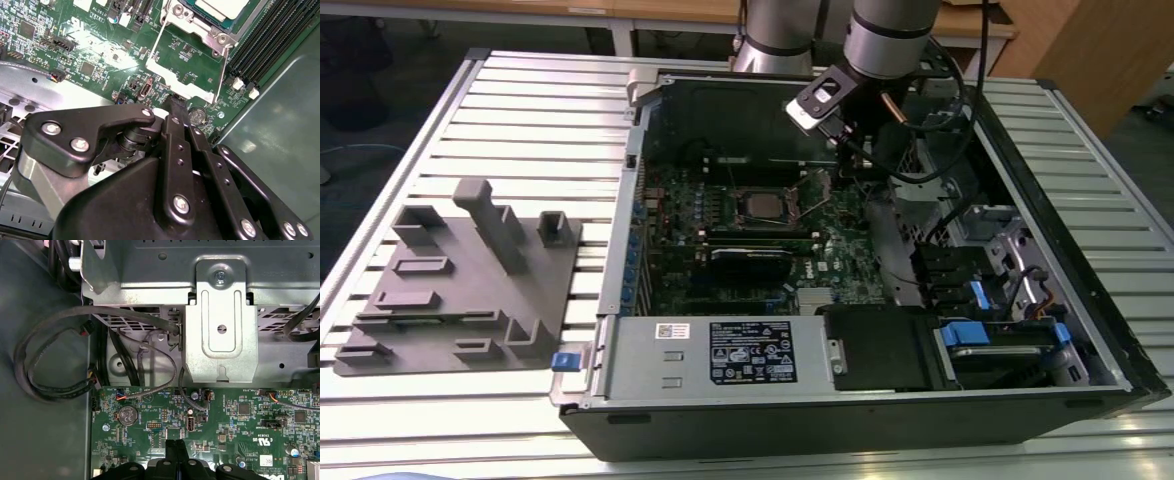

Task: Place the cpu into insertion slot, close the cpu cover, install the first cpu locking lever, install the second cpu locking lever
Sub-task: 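Close the cpu cover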

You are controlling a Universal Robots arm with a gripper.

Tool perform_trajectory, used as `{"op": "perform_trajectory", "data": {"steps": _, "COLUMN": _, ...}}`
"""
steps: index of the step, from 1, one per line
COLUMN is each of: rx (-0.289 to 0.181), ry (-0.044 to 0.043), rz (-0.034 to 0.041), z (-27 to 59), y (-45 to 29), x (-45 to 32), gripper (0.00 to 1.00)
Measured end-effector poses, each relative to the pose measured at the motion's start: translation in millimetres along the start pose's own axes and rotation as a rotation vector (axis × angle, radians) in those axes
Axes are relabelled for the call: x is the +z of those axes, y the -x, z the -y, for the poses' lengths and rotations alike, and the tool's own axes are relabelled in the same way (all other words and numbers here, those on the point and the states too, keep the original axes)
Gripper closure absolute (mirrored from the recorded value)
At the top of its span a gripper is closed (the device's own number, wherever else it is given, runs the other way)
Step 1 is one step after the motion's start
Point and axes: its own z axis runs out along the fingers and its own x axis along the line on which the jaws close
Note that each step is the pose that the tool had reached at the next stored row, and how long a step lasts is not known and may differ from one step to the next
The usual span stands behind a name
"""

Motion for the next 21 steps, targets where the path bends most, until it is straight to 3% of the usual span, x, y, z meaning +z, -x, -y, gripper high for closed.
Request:
{"op": "perform_trajectory", "data": {"steps": 6, "rx": 0.0, "ry": -0.0078, "rz": 0.0001, "z": 0.0, "y": 0.0, "x": 0.2, "gripper": 0.89}}
{"op": "perform_trajectory", "data": {"steps": 15, "rx": 0.0, "ry": -0.0083, "rz": 0.0001, "z": 0.2, "y": 0.0, "x": 0.2, "gripper": 0.89}}
{"op": "perform_trajectory", "data": {"steps": 21, "rx": 0.0, "ry": -0.0083, "rz": 0.0, "z": 7.5, "y": 0.1, "x": 0.1, "gripper": 0.89}}
